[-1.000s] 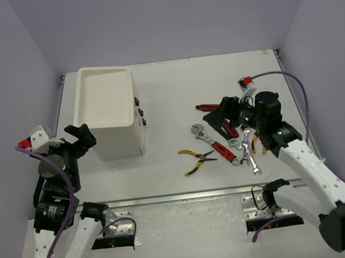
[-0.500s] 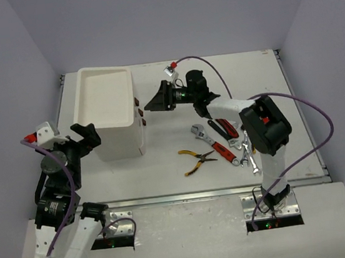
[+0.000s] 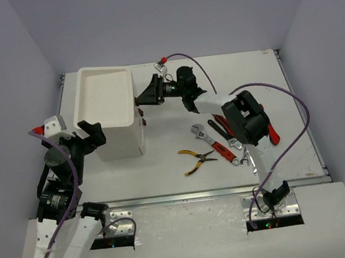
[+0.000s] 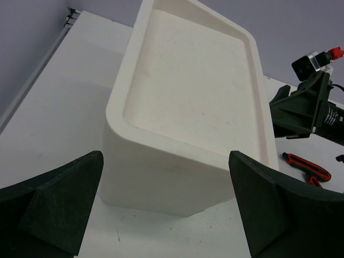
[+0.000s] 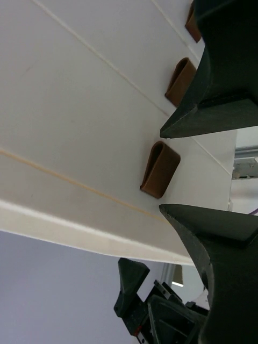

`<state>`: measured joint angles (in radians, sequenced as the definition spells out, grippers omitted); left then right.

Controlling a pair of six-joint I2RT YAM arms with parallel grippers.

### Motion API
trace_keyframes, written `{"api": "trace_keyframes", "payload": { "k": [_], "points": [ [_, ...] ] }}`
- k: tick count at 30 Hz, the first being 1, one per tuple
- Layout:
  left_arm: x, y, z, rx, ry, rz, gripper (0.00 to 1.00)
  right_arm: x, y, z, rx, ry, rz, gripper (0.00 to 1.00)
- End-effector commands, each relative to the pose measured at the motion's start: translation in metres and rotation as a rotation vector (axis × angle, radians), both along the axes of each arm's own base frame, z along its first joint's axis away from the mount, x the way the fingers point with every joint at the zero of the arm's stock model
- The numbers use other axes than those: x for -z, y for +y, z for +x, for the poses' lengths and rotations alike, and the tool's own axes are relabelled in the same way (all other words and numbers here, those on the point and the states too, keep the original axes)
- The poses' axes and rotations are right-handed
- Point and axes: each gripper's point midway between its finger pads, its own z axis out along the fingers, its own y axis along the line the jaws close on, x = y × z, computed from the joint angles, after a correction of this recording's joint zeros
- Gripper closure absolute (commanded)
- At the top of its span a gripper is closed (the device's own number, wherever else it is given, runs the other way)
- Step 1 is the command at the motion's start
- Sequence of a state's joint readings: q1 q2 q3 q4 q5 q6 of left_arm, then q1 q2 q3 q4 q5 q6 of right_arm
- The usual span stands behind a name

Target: Sort the tools into containers

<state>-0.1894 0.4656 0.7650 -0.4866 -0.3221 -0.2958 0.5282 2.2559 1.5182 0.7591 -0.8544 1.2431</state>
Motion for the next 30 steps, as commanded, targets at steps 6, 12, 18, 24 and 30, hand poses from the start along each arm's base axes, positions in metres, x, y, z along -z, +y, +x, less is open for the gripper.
{"api": "trace_keyframes", "payload": {
  "k": [6, 12, 18, 24, 30],
  "points": [
    [-0.013, -0.011, 0.007, 0.059, -0.052, 0.001, 0.0, -0.038, 0.016, -0.006, -0.084, -0.098, 0.095, 0.58],
    [-0.013, -0.012, 0.007, 0.066, -0.051, 0.002, 0.0, -0.033, 0.012, -0.008, -0.061, -0.116, 0.074, 0.97],
    [-0.012, -0.013, 0.007, 0.07, -0.05, 0.002, 0.0, -0.032, -0.001, -0.008, -0.034, -0.133, 0.056, 1.0],
    [-0.012, -0.013, 0.007, 0.069, -0.052, 0.002, 0.0, -0.019, -0.04, -0.004, 0.018, -0.133, 0.015, 1.0],
    [-0.013, -0.012, 0.007, 0.066, -0.053, 0.001, 0.0, -0.006, -0.086, -0.005, 0.064, -0.137, -0.025, 1.0]
  ]
}}
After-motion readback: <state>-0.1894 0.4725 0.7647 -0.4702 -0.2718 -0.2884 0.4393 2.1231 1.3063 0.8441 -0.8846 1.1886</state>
